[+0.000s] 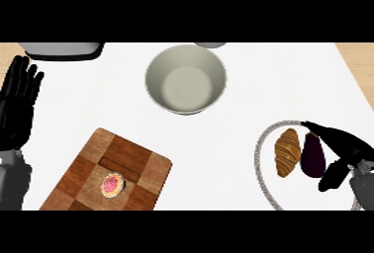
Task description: Pick the eggplant from the placemat and place it in the bowl
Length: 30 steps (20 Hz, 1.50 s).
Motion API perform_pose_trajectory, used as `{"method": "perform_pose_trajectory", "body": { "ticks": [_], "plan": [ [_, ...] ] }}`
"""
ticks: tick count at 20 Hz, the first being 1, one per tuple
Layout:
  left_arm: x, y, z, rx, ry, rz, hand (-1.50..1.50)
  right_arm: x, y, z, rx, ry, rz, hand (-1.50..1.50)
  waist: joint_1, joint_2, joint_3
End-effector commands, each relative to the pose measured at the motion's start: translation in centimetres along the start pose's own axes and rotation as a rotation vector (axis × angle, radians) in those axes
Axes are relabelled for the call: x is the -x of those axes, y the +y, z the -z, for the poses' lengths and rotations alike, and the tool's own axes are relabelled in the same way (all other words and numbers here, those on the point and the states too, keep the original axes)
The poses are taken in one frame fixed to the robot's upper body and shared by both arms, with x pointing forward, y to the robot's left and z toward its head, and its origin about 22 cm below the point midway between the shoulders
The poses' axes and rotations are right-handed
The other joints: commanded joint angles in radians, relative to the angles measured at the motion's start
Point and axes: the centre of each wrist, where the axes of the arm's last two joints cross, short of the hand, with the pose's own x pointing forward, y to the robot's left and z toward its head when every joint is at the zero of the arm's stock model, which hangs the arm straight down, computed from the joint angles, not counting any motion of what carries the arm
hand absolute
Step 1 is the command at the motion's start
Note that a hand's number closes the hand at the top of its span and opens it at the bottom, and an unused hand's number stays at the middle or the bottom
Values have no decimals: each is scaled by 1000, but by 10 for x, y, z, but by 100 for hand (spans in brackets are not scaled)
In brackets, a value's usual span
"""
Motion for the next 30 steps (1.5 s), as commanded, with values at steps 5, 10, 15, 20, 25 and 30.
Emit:
{"method": "perform_pose_trajectory", "body": {
  "ticks": [5, 10, 15, 20, 25, 30],
  "plan": [
    [1, -4, -6, 18, 10, -17, 0, 9, 19, 25, -22, 60, 7, -150, 4, 0, 0],
    [-3, 3, 3, 5, 0, 0, 0, 15, 33, 44, -47, 100, 5, -150, 5, 1, 0],
    [2, -3, 17, -8, 1, -6, 0, 31, 31, 40, 71, -2, -39, 150, 2, 3, 0],
    [1, 4, 9, 5, -8, 1, 0, 25, 30, 42, 98, -20, -45, 150, 1, 1, 0],
    [-3, -1, -2, -8, 9, 2, 0, 28, 50, 10, 171, 149, 26, 150, -28, -8, -2],
    [8, 28, -18, -63, 52, 32, 0, 42, 100, -20, 283, 487, 173, 150, -91, -28, -7]
  ]
}}
